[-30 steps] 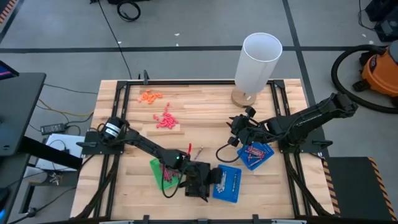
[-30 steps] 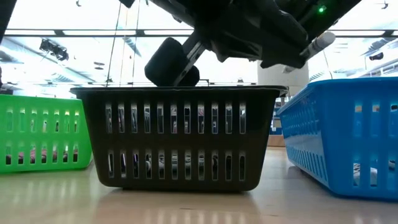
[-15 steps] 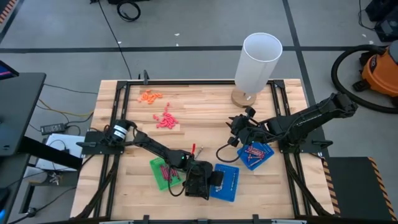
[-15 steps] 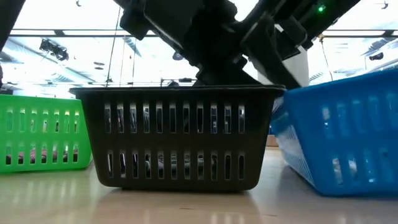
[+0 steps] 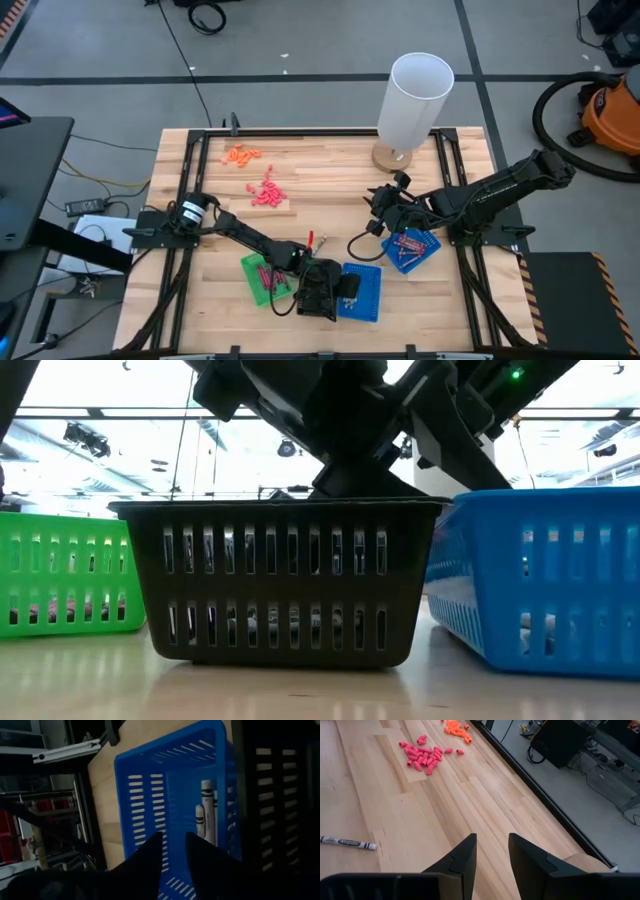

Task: Sort crayons
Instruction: Put the white crayon into the left blue basket

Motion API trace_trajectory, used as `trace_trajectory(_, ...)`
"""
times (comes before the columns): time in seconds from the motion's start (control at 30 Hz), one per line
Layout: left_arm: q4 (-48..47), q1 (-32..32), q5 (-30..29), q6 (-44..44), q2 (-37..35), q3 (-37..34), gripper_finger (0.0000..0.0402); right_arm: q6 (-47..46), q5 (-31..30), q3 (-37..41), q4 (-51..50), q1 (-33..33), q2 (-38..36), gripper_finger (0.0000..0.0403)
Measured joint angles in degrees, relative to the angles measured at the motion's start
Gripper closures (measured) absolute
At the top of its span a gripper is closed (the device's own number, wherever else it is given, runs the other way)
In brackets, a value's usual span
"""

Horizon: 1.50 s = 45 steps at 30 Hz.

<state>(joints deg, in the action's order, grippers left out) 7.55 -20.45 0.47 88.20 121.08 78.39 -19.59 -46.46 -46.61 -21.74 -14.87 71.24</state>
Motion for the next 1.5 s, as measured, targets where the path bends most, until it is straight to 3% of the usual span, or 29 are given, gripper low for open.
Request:
trace_trajectory(0.3,-1.0,-0.8,-5.4,-1.5,-2.7,0.0,0.0306,-0.2,0.0,0.0,-0.1,0.0,0.0,0.0281)
trace_trajectory(0.6,-12.0,-0.4,-10.4,-11.4,-10.2,0.0,0.031,-0.8,0.2,0.0,-0.2,-0.2,0.0,0.0281)
trace_trajectory(0.93,-26.3,5.2,-11.8,-42.3,-11.9,0.0,0.0319,-0.8,0.2,0.0,0.1,-0.2,0.0,0.0281)
trace_trajectory(1.27,-31.0,10.4,-9.6,-65.9,-11.9,0.0,0.0319,-0.8,0.2,0.0,0.2,-0.2,0.0,0.0281)
trace_trajectory(1.5,-33.8,13.9,-9.7,-86.9,-11.3,0.0,0.0319,-0.8,0.2,0.0,0.2,-0.2,0.0,0.0281)
